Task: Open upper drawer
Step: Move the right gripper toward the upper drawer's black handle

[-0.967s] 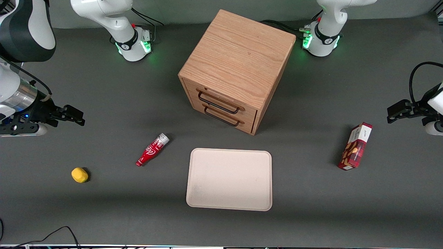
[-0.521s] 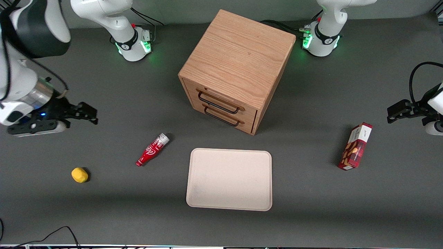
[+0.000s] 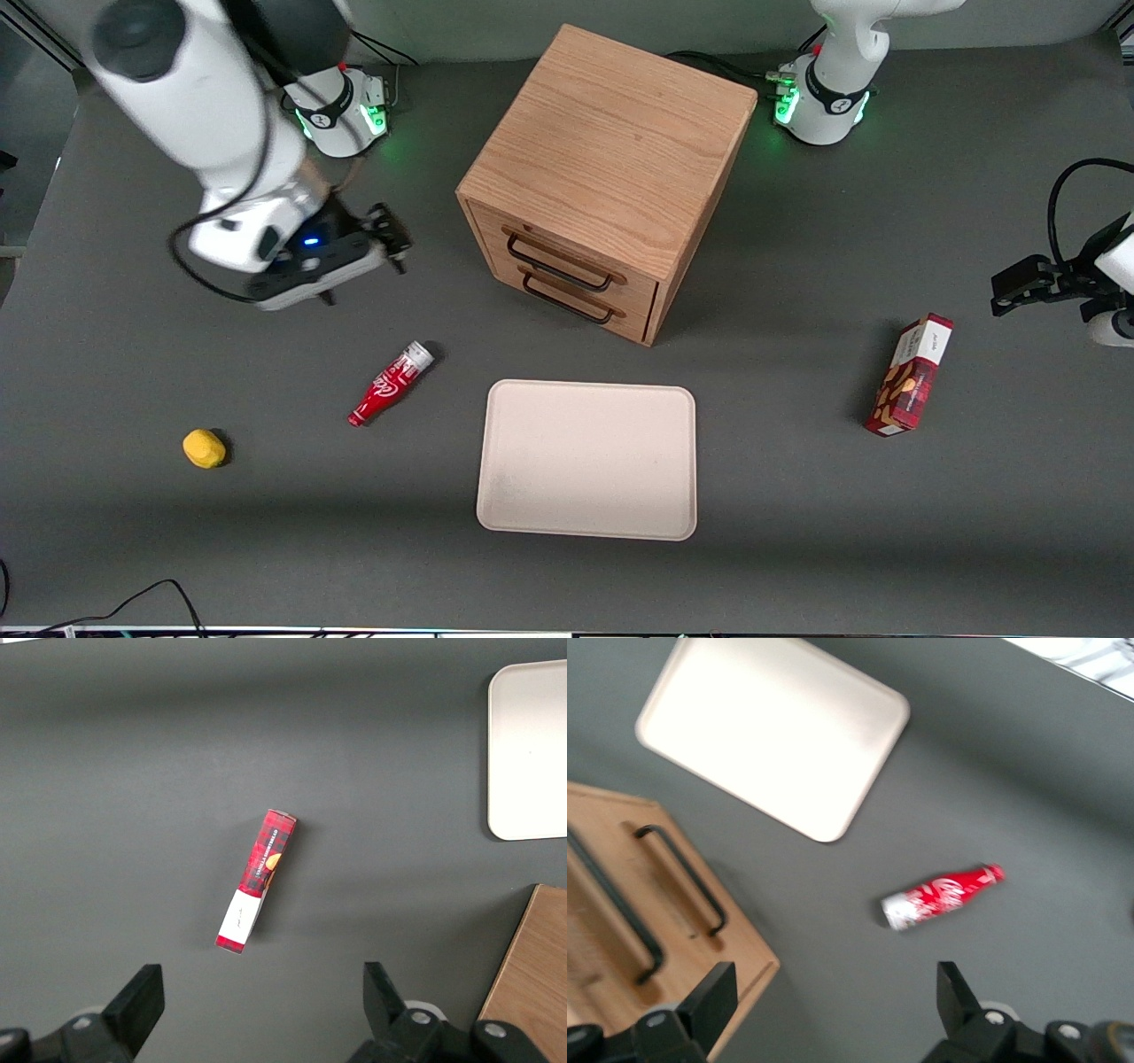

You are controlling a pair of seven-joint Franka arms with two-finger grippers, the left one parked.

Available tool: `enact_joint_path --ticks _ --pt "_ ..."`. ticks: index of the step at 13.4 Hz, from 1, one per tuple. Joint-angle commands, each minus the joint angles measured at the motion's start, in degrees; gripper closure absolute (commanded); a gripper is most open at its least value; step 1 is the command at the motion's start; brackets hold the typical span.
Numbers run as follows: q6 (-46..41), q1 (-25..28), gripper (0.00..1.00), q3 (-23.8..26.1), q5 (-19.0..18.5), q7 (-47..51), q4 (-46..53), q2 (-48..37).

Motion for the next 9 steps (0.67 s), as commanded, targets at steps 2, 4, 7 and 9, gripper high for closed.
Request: enact_joint_path --ticks 2,4,7,9 --pt "-1.2 4.96 0.0 -1.01 6.73 -5.07 9.08 9.31" --pt "-1.2 6.1 0.0 -0.31 7.89 -8.58 12.51 13.18" --pt "-0.5 6.63 0.0 0.31 11.55 -16.49 12.96 16.18" --pt "-0.33 6.54 0.0 0.4 14.73 -20.45 12.61 17.23"
